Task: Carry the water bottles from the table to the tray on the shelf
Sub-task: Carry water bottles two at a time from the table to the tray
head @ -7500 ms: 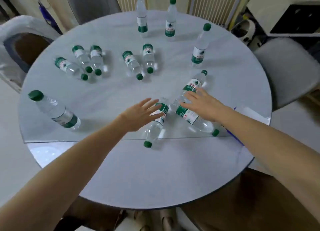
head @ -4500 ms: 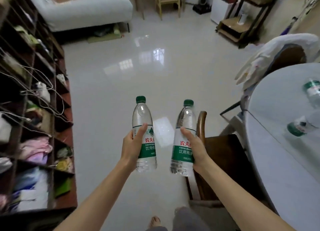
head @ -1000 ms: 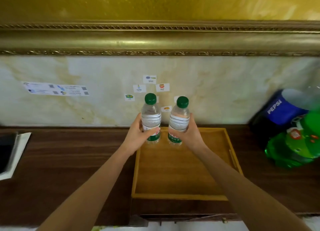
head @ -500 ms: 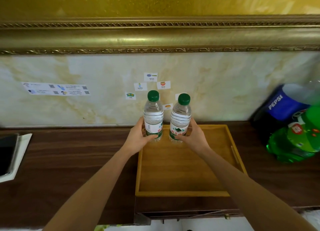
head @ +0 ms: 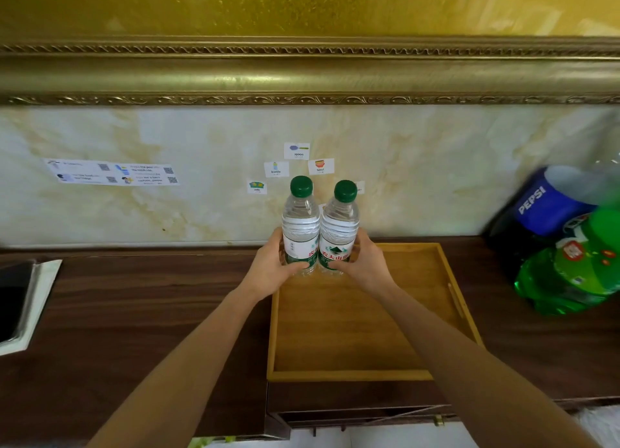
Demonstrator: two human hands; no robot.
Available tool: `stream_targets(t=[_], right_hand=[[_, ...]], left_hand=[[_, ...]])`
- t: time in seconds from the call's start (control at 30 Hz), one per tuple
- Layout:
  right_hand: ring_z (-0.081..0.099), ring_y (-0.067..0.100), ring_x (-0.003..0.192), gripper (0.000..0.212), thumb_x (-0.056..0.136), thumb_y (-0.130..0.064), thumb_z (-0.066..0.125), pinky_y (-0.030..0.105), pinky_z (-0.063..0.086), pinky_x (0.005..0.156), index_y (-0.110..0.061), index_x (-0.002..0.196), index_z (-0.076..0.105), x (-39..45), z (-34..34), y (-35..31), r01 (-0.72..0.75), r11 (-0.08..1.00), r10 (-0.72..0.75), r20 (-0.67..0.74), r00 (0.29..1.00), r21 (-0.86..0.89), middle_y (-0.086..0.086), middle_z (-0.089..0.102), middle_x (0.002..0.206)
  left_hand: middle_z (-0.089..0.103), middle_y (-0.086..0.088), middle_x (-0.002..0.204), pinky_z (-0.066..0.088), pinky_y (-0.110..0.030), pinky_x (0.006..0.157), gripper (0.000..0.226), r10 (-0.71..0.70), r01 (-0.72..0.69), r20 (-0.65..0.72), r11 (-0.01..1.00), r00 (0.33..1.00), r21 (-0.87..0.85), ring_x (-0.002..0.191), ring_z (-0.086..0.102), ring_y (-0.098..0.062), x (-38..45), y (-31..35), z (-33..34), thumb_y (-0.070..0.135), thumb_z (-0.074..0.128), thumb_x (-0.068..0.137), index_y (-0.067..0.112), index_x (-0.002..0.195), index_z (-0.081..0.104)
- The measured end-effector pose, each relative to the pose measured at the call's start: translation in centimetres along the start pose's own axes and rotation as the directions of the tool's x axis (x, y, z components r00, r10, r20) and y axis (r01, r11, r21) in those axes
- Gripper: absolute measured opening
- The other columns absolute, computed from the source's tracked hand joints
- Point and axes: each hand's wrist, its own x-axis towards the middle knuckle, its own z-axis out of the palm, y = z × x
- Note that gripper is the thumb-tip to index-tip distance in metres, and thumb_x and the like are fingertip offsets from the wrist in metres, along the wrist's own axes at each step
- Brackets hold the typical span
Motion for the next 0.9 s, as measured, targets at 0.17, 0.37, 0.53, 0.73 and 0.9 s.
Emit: stream_targets(t=[0.17, 0.37, 0.53, 0.73, 0.9], right_hand=[[0.056, 0.018, 0.122, 0.07, 0.076, -0.017, 0.081, 0.024, 0.043, 0.091, -0.014, 0.136, 0.045, -0.5, 0.1, 0.1, -0.007, 0.999, 0.008, 0.012, 1.0, -0.041, 0.003, 0.06, 0.133], [0.059, 0.006, 0.097, 0.039, 0.091, -0.026, 0.064, 0.014, 0.046, 0.077, -0.02, 0.128, 0.052, -5.4, -1.1, 0.8, 0.113, 0.942, -0.107, 0.034, 0.994, -0.315, -0.003, 0.063, 0.12], [0.057, 0.015, 0.11, 0.036, 0.092, -0.028, 0.059, 0.029, 0.05, 0.087, -0.024, 0.127, 0.049, -7.4, 3.0, -3.6, 0.608, 0.711, -0.482, 0.385, 0.787, -0.352, -0.004, 0.056, 0.125], [0.046, 0.027, 0.123, 0.046, 0.094, -0.033, 0.056, 0.041, 0.045, 0.092, -0.018, 0.136, 0.041, -13.7, 15.9, -11.0, 0.927, 0.354, -0.544, 0.779, 0.312, -0.124, 0.004, 0.041, 0.134], [0.045, 0.032, 0.125, 0.051, 0.093, -0.031, 0.056, 0.045, 0.041, 0.099, -0.014, 0.138, 0.038, -25.2, 26.4, -16.2, 0.997, 0.042, -0.51, 0.859, -0.04, 0.071, 0.01, 0.042, 0.135]], left_hand=[[0.05, 0.002, 0.143, 0.034, -0.026, 0.106, 0.079, 0.012, -0.017, 0.036, 0.993, 0.999, 0.118, 0.127, 0.044, -0.006, -0.4, 0.6, -0.2, 0.013, 0.076, 0.08, 0.019, 0.145, 0.031], [0.049, 0.004, 0.143, 0.039, -0.036, 0.109, 0.067, 0.005, 0.073, -0.217, 0.933, 0.976, 0.352, 0.132, 0.046, -0.015, -5.4, 0.3, -1.8, 0.026, 0.069, 0.087, 0.022, 0.145, 0.036], [0.058, -0.002, 0.13, 0.048, -0.037, 0.094, 0.048, 0.009, 0.296, -0.473, 0.77, 0.881, 0.565, 0.119, 0.054, -0.024, -14.3, -1.4, -4.5, 0.026, 0.061, 0.091, 0.018, 0.137, 0.049], [0.061, -0.004, 0.126, 0.046, -0.041, 0.092, 0.043, -0.191, 0.702, -0.736, 0.524, 0.65, 0.483, 0.115, 0.057, -0.031, -29.7, -4.6, -8.4, 0.029, 0.06, 0.089, 0.017, 0.131, 0.056], [0.048, -0.003, 0.143, 0.028, -0.04, 0.111, 0.047, -0.372, 0.928, -0.862, 0.272, 0.344, 0.253, 0.132, 0.042, -0.027, -44.4, -6.5, -11.7, 0.038, 0.046, 0.096, 0.02, 0.14, 0.044]])
